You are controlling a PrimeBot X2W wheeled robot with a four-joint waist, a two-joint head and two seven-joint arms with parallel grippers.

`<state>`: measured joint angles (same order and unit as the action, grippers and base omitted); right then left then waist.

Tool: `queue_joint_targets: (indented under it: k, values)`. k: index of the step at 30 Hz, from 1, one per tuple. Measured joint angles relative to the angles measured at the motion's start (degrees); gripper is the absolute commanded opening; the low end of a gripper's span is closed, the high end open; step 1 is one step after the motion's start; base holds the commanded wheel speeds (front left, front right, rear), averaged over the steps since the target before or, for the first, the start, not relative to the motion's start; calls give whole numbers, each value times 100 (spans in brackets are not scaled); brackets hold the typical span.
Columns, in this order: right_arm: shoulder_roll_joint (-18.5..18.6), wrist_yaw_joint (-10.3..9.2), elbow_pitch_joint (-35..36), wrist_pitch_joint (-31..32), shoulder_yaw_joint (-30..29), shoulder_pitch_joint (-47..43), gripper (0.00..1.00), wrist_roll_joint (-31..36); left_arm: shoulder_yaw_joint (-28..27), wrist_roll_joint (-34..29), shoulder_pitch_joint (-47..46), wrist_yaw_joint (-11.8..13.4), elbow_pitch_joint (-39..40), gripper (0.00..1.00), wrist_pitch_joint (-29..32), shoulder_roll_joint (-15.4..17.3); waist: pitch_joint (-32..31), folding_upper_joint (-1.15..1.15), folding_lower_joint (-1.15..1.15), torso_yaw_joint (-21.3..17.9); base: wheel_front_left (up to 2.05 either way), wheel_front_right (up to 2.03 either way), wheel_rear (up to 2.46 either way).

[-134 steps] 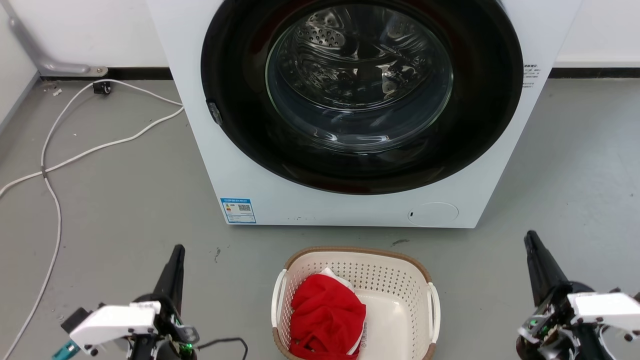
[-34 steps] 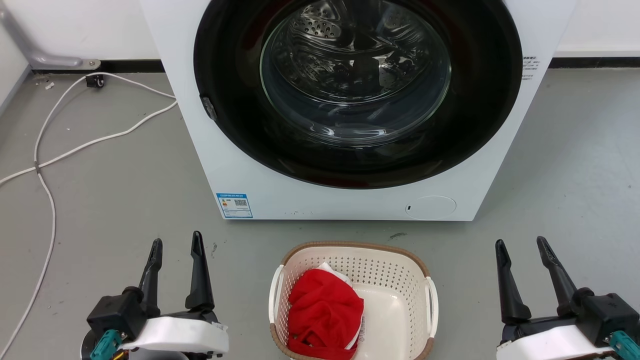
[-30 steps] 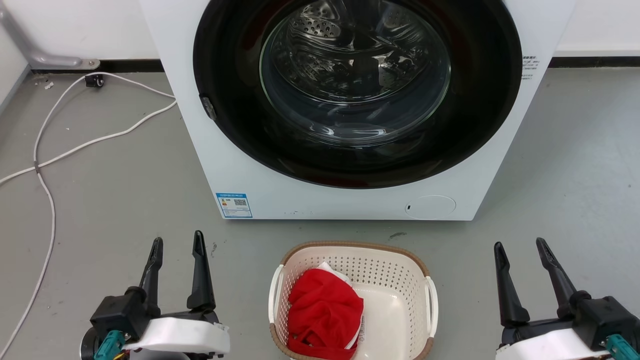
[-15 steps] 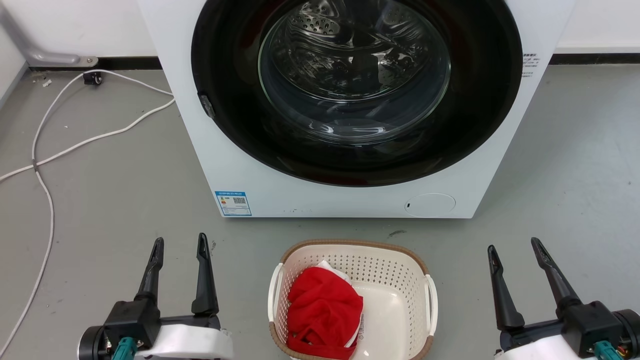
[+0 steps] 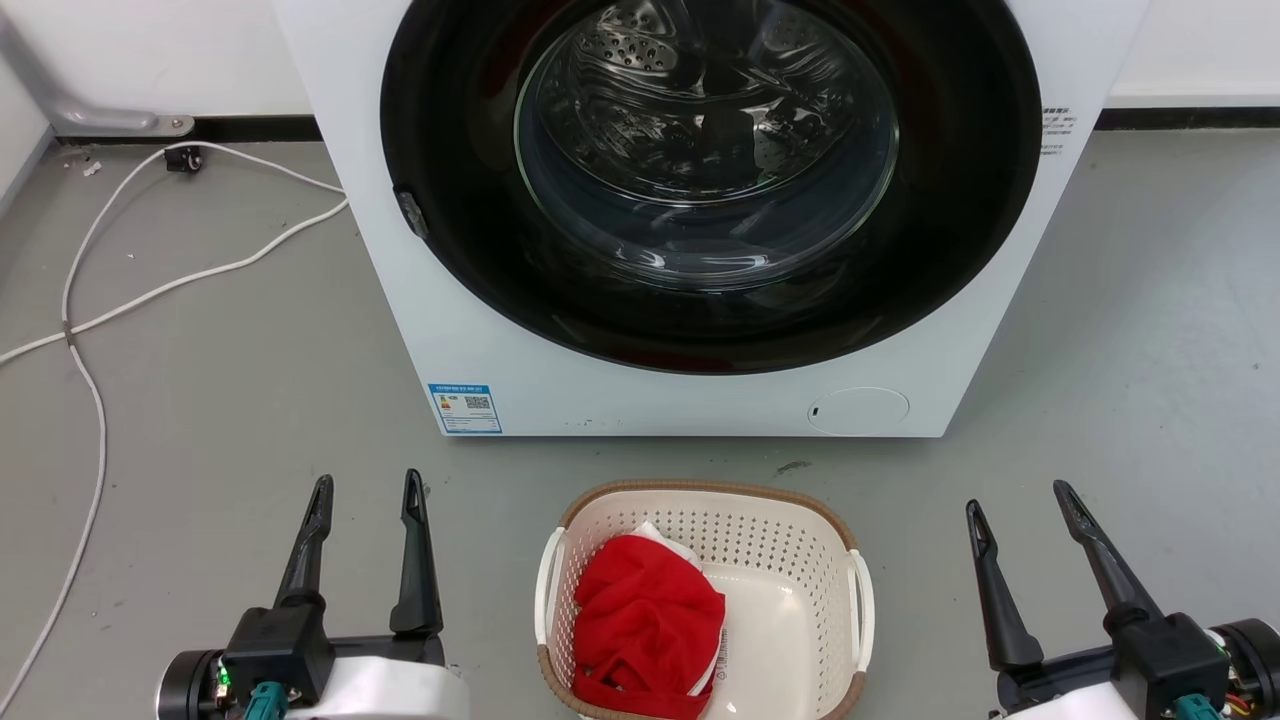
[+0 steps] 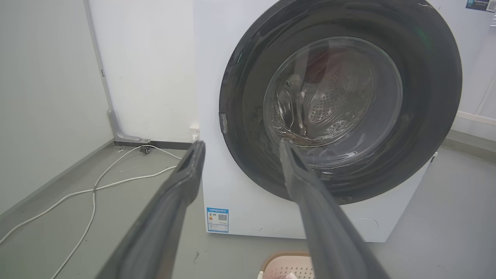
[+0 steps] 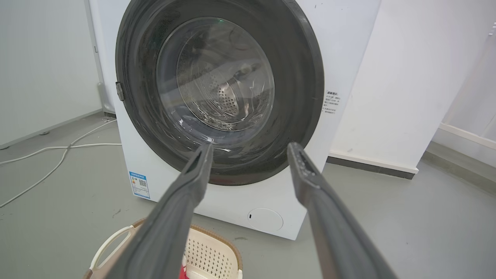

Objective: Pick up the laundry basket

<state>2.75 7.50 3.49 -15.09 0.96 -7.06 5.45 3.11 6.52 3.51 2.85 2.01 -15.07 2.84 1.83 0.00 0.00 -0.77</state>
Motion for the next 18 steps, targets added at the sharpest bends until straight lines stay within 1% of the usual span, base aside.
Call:
queue_joint_targets:
  k: [18]
  values:
    - [1, 0, -9, 0, -22, 8, 100, -10, -11, 12, -29, 67, -69, 100, 0, 0, 55, 0, 0, 7, 0, 0, 0]
